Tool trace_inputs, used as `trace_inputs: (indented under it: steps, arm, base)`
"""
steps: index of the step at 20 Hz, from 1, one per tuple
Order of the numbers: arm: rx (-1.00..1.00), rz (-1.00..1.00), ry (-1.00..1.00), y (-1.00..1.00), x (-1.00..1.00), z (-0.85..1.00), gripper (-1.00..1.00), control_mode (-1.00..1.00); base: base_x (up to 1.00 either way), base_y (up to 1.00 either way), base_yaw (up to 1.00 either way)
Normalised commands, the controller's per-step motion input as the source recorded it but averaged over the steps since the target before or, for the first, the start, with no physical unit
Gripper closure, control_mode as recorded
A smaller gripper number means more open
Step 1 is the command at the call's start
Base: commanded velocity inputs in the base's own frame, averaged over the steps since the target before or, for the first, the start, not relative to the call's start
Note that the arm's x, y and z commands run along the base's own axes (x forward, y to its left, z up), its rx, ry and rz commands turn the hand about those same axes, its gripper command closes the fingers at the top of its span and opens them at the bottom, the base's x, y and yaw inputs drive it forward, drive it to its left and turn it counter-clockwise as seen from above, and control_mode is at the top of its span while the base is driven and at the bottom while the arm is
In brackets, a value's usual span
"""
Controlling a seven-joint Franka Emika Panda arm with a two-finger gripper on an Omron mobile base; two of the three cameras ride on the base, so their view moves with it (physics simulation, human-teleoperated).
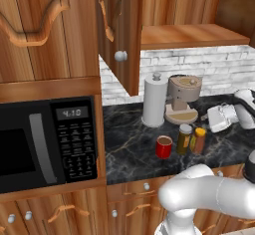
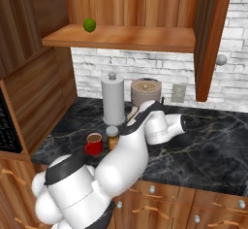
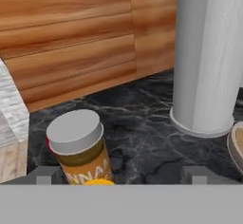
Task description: Pick the cinnamon and honey bottle from the cabinet and place them next to the mug.
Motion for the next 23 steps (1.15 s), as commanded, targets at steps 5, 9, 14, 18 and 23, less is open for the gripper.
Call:
trace_inputs:
  steps: [5,9,14,18,23]
  arm:
    - [0.0,-0.02,-0.08,0.2,-0.02,0.52,-1.0,-1.0]
    - [0.0,-0.12,-0.01,0.23,-0.1,0.59,-1.0,-1.0]
    - [-0.03,-0.22,0.01,0.11,-0.17,0.67,-1.0,-1.0]
    - [-0.05,-0.23,0.02,0.09,-0.2,0.67,-1.0,-1.0]
    - [-0.06,-0.25,0.02,0.19,-0.39,0.73,-1.0,-1.0]
  base:
    - [0.0,0.0,0.0]
    - [0.0,0.0,0.0]
    - [0.0,0.0,0.0]
    - [0.0,0.0,0.0]
    - [0.0,0.0,0.0]
